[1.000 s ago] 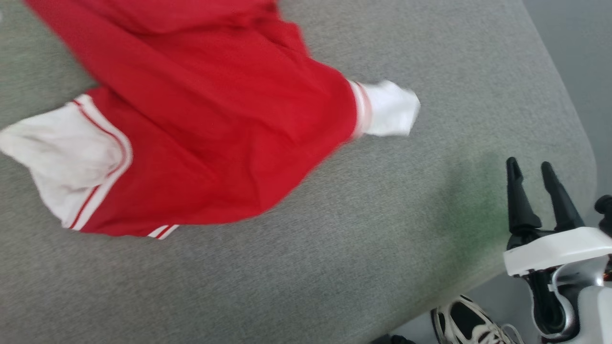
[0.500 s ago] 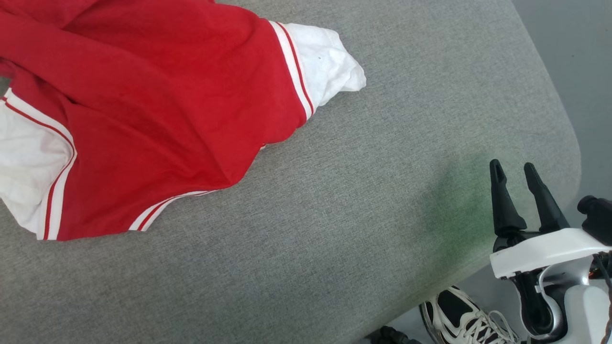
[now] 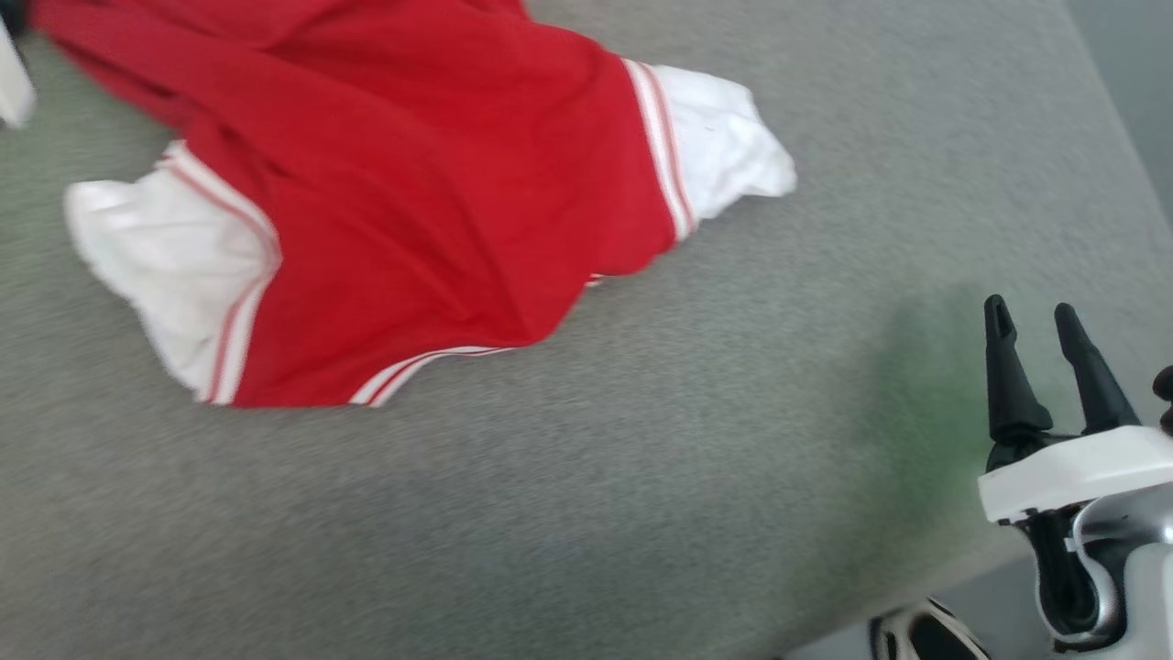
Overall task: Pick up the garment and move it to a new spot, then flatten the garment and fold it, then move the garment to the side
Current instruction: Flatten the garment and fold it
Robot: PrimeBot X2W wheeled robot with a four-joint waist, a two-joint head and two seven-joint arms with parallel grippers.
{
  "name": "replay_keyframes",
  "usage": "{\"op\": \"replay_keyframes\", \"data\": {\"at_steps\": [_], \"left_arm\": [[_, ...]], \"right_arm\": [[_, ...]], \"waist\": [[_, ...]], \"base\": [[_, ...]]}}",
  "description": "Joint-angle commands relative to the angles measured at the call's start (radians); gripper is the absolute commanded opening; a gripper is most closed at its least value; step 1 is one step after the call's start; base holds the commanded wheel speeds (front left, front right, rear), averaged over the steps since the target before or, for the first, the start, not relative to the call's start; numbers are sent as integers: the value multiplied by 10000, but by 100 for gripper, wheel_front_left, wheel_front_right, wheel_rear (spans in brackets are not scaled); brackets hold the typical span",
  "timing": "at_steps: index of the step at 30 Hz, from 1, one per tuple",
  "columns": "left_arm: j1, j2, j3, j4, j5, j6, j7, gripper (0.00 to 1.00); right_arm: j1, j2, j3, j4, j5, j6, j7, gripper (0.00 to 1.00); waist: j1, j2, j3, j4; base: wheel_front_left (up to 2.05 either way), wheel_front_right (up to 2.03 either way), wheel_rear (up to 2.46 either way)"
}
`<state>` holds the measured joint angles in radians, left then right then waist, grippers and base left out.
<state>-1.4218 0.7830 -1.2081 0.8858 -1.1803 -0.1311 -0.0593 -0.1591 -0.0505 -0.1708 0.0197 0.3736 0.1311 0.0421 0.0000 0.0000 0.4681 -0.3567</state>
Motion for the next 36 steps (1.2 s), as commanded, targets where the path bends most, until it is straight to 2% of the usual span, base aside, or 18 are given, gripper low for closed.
{"op": "replay_keyframes", "data": {"at_steps": [1,4,10,14,18,31,32,33,36], "left_arm": [[292,77,-137,-312,-47,13,185,100],[654,456,-356,-1414,-680,12,1264,100],[1369,1441,-574,-3644,-2491,11,4794,100],[1712,1921,-605,-4414,-3357,10,6016,100],[2037,2134,-596,-4641,-3616,10,6134,100],[2775,1361,-679,-3639,-3643,11,6131,100],[2838,1335,-667,-3543,-3713,15,6086,59],[2895,1313,-627,-3449,-3838,15,6076,0],[2966,1228,-537,-3311,-4072,14,6095,0]], "right_arm": [[-106,-4,-75,-67,-137,-7,84,100],[-158,-5,-196,-211,-288,-7,351,100],[-198,-5,-330,-415,-387,-7,668,100],[-38,-5,-301,-500,-341,-7,667,100],[46,-5,-348,-557,-299,-7,595,100],[205,-3,-41,-744,-206,-7,501,100],[216,-5,-33,-733,-196,-7,482,100],[239,-5,-41,-714,-182,-7,464,100],[282,-5,-69,-681,-170,-7,436,100]], "waist": [[0,0,-431,533],[0,0,-653,883],[0,0,-841,1154],[0,0,-773,1073],[0,0,-721,904],[0,0,-437,488],[0,0,-439,473],[0,0,-445,468],[0,0,-476,489]], "base": [[0,0,0],[0,0,0],[0,0,0],[0,0,0],[0,0,0],[0,0,0],[0,0,0],[0,0,0],[0,0,0]]}}
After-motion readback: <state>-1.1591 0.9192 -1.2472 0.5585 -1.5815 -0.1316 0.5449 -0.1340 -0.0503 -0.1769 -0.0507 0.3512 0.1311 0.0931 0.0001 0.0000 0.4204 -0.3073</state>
